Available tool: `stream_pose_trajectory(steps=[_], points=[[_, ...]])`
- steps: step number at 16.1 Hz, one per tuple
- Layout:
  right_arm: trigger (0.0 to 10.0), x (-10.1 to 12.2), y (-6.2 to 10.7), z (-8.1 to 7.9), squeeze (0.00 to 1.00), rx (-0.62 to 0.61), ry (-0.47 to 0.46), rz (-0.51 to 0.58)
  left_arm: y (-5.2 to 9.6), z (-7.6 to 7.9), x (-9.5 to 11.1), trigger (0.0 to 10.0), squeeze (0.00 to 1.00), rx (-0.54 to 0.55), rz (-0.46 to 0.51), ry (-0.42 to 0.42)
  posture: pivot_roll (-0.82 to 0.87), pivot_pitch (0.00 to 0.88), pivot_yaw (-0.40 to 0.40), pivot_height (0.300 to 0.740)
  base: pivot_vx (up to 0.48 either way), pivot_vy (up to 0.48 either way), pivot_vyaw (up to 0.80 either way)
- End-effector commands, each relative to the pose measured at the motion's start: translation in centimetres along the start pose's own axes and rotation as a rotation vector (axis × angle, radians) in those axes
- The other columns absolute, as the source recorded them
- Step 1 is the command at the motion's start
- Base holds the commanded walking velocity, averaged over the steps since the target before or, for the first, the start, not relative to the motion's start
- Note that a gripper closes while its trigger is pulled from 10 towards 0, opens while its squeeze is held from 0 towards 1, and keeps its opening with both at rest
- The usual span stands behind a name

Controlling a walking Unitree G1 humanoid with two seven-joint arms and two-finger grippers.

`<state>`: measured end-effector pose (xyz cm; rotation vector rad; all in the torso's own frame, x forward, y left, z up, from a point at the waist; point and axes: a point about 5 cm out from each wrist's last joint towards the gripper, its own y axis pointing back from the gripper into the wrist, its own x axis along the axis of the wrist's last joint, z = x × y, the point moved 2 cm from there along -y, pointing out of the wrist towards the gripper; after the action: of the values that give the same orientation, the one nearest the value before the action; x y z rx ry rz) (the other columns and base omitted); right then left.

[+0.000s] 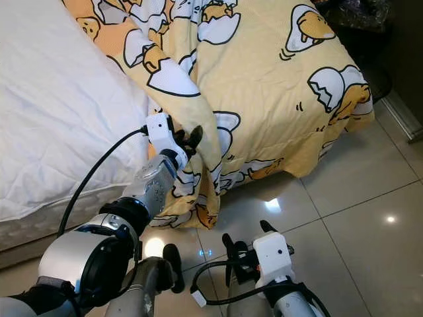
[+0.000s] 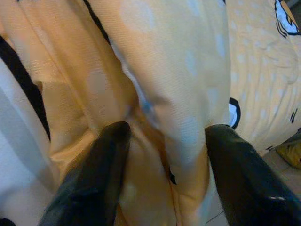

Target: Clean up the room

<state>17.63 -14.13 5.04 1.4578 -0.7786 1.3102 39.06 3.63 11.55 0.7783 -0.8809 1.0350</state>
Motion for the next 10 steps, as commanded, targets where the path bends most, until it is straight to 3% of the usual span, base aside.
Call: stream_pose_trajectory(steps=[1,10], points=[[10.0,-0.22,0.52,-0.35,0.0,0.008,-0.003,-0.013,0.19,9.13,-3.6,0.0,0.0,-0.193,-0.101,0.083,-0.36,0.339,0.075,0.731,0.0,0.0,0.0],[10.0,-0.22,0.52,-0.35,0.0,0.008,-0.003,-0.013,0.19,9.13,-3.6,0.0,0.0,-0.193,-0.101,0.083,-0.36,0.339,0.075,0.731,0.0,0.0,0.0]])
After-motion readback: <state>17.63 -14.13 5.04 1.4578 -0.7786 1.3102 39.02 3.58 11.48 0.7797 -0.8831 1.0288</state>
